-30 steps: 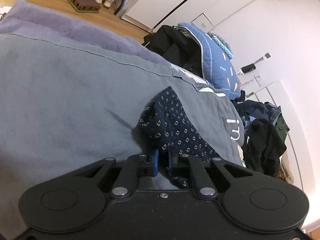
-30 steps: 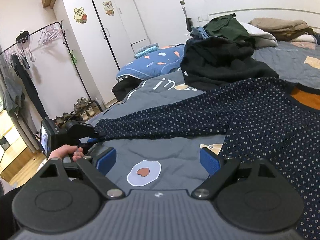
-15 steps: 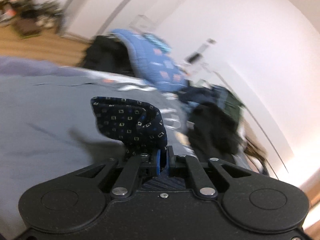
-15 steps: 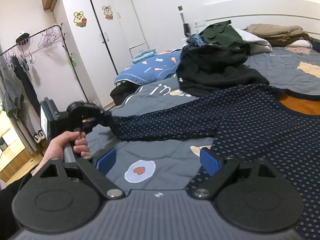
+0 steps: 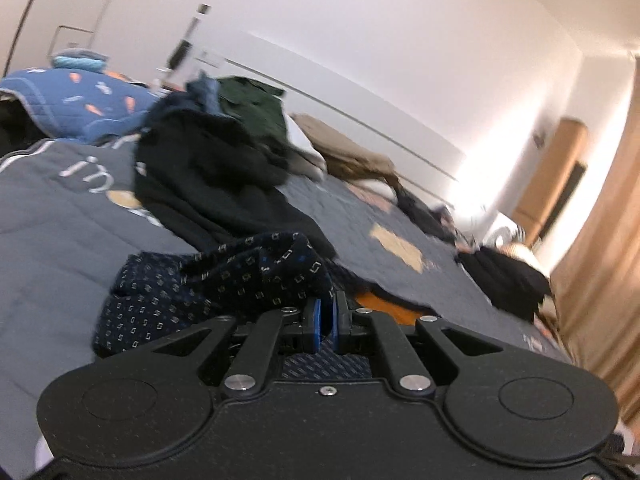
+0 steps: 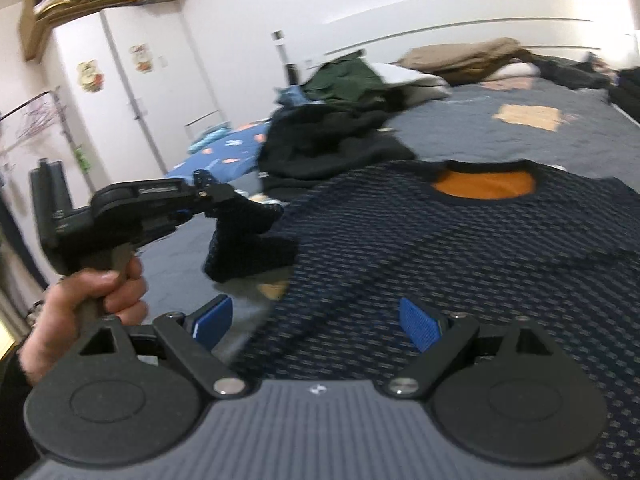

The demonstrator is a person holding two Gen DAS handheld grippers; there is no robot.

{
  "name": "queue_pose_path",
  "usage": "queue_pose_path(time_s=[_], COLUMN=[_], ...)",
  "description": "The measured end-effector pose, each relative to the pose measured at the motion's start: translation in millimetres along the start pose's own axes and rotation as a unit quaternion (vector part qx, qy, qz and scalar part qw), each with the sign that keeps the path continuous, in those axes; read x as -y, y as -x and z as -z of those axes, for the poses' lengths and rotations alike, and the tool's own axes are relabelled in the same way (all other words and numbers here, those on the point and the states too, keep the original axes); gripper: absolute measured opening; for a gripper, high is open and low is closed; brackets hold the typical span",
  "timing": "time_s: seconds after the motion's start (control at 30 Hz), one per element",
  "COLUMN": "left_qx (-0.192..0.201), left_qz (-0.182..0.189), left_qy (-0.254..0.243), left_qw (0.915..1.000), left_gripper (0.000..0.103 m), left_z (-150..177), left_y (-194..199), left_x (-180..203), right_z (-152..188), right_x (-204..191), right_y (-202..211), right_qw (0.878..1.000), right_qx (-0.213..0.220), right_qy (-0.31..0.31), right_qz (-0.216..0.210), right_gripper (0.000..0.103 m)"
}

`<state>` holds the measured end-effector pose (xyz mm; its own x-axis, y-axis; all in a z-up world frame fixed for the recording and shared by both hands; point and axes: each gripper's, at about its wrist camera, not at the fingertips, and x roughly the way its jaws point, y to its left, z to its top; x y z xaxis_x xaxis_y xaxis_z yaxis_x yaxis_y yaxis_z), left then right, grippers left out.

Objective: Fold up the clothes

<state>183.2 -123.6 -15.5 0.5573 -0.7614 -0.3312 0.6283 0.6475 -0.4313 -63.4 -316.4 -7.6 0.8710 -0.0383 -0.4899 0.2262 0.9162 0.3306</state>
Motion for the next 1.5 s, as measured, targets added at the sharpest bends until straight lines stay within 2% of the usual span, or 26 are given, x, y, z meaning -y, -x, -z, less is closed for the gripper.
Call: queue_pose_path(time_s=[0.23, 0.3, 0.4, 0.57, 0.67, 0.73, 0.87, 1.03, 1.1, 1.17, 1.37, 1.5], left_qx=[-0.039, -0.053, -0.075, -0.129, -0.161, -0.183, -0.192, -0.182, -0.175, -0.164, -0.134, -0.12], left_qz=[0.009, 0.021, 0.044, 0.073, 0.058, 0.044, 0.034, 0.043, 0.041, 0.04, 0.035, 0.048], left_qy=[-0.045, -0.069, -0.114, -0.191, -0.23, -0.261, -0.323, -0.316, -0.307, -0.299, -0.272, -0.254], left_qw=[0.9982, 0.996, 0.9897, 0.9702, 0.9579, 0.9466, 0.926, 0.9303, 0.9345, 0.9391, 0.9523, 0.9586], left_gripper=[0.005, 0.005, 0.005, 0.005, 0.006, 0.006, 0.019, 0.031, 0.042, 0.048, 0.052, 0.054], left_z=[24, 33, 52, 101, 131, 149, 163, 152, 148, 144, 131, 126], left_y=[-27, -32, -41, -62, -73, -79, -72, -45, -31, -15, 28, 48], left_x=[41, 57, 91, 140, 156, 164, 172, 173, 174, 173, 171, 171], right_z=[13, 9, 2, -4, -3, -4, -5, -3, -2, 0, 10, 18], right_x=[54, 68, 87, 114, 124, 130, 137, 149, 153, 157, 159, 159], right_y=[8, 13, 27, 46, 54, 57, 62, 62, 64, 66, 83, 97], right_qw=[0.999, 0.998, 0.997, 0.995, 0.994, 0.994, 0.993, 0.991, 0.99, 0.989, 0.989, 0.986], right_qx=[0.0, -0.004, 0.016, 0.03, 0.029, 0.03, 0.031, 0.028, 0.027, 0.026, 0.032, 0.037], right_qy=[-0.031, -0.041, -0.05, -0.07, -0.069, -0.072, -0.083, -0.095, -0.103, -0.106, -0.092, -0.098], right_qz=[0.031, 0.038, 0.048, 0.064, 0.074, 0.079, 0.077, 0.087, 0.09, 0.097, 0.115, 0.129], right_gripper=[0.09, 0.09, 0.09, 0.09, 0.09, 0.09, 0.09, 0.09, 0.09, 0.09, 0.09, 0.09])
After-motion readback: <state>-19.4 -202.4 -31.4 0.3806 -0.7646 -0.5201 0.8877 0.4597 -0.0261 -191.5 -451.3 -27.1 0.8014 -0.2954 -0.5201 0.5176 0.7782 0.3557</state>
